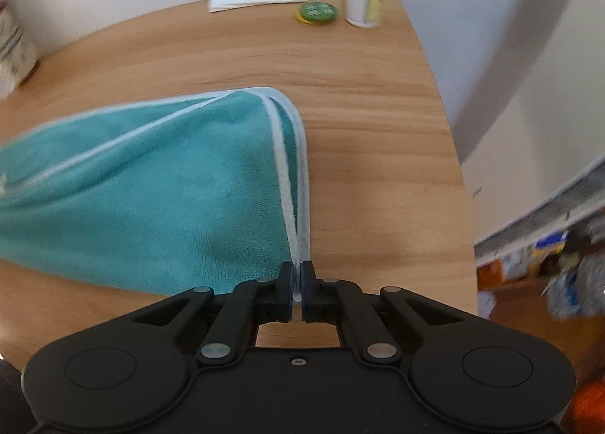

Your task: Fold towel

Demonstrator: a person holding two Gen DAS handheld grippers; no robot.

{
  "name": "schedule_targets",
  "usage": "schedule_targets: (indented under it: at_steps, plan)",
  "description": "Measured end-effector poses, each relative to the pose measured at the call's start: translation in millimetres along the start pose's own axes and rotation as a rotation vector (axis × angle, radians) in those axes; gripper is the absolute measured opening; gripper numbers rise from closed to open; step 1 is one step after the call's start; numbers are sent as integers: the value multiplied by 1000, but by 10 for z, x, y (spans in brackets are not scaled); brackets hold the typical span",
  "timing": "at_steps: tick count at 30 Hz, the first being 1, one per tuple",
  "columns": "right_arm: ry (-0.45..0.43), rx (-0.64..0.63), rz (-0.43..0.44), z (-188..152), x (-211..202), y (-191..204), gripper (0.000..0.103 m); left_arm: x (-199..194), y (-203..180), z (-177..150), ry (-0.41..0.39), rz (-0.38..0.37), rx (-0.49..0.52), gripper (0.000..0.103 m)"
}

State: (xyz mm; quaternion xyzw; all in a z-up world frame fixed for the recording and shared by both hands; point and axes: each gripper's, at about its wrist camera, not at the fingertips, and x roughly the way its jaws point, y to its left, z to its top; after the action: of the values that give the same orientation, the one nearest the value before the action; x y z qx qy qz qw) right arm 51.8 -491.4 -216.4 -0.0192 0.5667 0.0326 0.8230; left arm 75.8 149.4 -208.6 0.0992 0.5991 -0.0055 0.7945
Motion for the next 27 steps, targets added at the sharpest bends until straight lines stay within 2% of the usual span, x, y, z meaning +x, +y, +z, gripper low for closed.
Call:
schedule_targets:
  at_steps: [3,5,6,9,10,11,15,18,21,23,24,26,27]
  plan:
    - [-23,-85,-71,86,-162,146,13,-34,-44,3,-11,-1,16,43]
    - [-27,-127,-86,179,-275,244,17,-106,-85,5,-40,-31,34,43]
    - [-33,-150,-77,228,-328,298,17,-127,-107,-1,-49,-35,41,43]
    - [-88,-365,3,488,-505,870,23,-221,-217,6,-90,-66,101,43]
    - [-110,-435,39,559,-528,1087,35,-229,-234,6,-97,-70,109,44]
    - [-121,-497,71,618,-512,1293,42,-230,-248,7,-102,-71,115,44]
    - [-120,-789,186,834,-272,2196,42,-122,-253,6,-83,-52,117,43]
    - [-69,-935,240,914,-120,2602,41,-58,-202,-29,-68,-34,129,43]
    - [13,-1064,237,947,39,2842,40,-36,-131,-64,-63,-48,126,43]
    - [68,-1107,243,976,151,2905,39,-18,-70,-72,-56,-67,104,43]
    - [89,-1117,258,991,157,2914,35,-27,-63,-78,-57,-69,103,43]
    - [153,-1130,287,1048,158,2937,14,-27,-55,-75,-56,-74,107,43]
    - [167,-1132,289,1069,151,2946,10,-30,-55,-73,-55,-76,110,43]
